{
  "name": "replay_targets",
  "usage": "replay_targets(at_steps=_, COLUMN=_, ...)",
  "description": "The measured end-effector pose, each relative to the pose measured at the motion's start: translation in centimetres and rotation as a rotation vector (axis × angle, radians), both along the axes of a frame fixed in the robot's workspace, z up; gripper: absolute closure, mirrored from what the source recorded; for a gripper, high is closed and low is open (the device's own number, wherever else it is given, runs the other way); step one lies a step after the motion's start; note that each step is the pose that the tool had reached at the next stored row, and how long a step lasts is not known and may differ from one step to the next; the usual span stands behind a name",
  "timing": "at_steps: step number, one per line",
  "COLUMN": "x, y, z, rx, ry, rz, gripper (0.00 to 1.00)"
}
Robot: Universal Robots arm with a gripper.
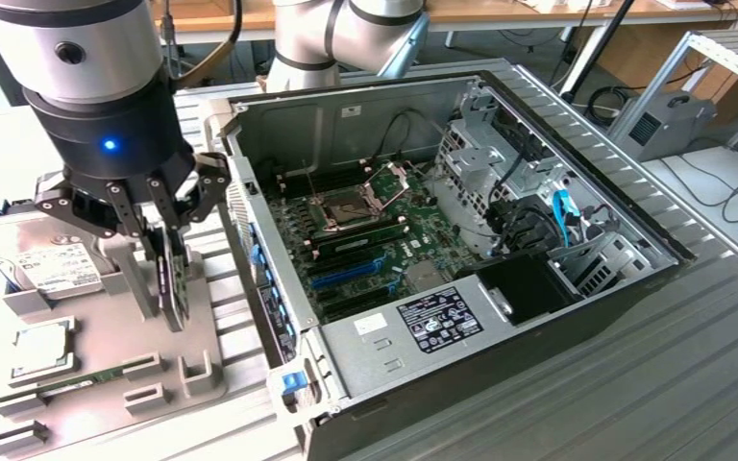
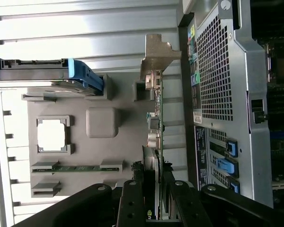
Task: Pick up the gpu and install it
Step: 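Pick up the gpu and move the gpu toward the slot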
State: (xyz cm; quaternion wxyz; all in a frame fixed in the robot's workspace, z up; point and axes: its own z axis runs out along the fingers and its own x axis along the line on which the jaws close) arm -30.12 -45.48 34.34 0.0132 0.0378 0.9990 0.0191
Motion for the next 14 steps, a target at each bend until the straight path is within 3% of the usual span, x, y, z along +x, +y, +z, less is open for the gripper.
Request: replay_targets(at_steps=14, x=0.0, y=0.0, z=0.84, rx=0.0, ry=0.0, rz=0.0, gripper=0.74)
